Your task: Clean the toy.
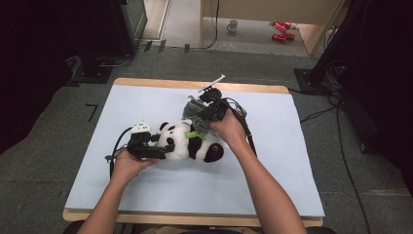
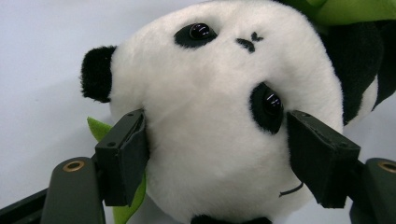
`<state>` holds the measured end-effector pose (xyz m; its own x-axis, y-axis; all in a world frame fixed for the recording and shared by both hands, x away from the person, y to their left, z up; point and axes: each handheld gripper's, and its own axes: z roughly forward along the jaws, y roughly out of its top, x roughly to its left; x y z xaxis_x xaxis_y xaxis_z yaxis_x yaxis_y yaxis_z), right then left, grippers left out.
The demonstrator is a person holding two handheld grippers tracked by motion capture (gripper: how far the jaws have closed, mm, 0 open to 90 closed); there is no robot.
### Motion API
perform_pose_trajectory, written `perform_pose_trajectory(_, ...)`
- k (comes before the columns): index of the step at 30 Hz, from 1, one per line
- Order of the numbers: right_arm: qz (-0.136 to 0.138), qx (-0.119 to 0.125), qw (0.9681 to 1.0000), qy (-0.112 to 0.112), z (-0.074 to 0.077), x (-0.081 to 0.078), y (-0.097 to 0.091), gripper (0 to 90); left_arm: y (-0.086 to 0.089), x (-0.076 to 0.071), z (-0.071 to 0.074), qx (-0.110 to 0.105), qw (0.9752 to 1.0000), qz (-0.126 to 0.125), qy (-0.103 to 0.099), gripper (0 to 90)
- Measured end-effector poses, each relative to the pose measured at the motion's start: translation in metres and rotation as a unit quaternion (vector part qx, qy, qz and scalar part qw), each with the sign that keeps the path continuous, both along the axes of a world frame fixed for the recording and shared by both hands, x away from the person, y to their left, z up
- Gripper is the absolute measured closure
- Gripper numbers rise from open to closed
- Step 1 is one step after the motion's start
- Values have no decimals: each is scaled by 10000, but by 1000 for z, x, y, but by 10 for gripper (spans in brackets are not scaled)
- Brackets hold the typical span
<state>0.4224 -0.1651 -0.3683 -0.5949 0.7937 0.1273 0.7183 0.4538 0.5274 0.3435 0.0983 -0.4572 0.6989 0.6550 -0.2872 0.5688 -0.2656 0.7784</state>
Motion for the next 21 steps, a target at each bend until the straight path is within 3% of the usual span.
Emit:
perform_pose_trajectory(3,-146,-394,9990,-155,2,3,-4,767,1,3,0,-65,10000,-5,34,256)
perform_pose_trajectory(5,-346,-523,9980,-68,3,7,-11,769,2,3,0,-45,10000,-37,6,254)
perform_pose_trajectory(7,-471,-205,9986,90,7,8,-17,769,1,1,1,8,10000,-56,-41,248)
perform_pose_trajectory(11,-345,-258,9989,-187,25,6,-14,769,3,2,0,-47,9999,-108,-38,241)
perform_pose_trajectory(15,-265,-58,9988,-419,46,3,-11,768,4,3,0,-47,9999,-114,-45,240)
perform_pose_trajectory(18,-218,-91,9982,-544,50,1,-10,767,3,2,1,-11,9999,-103,14,246)
perform_pose_trajectory(19,-193,-84,9985,-511,49,1,-10,767,3,2,1,-6,9999,-104,17,249)
perform_pose_trajectory(21,-199,178,9992,-311,46,2,-9,767,3,2,1,-12,9999,-104,14,249)
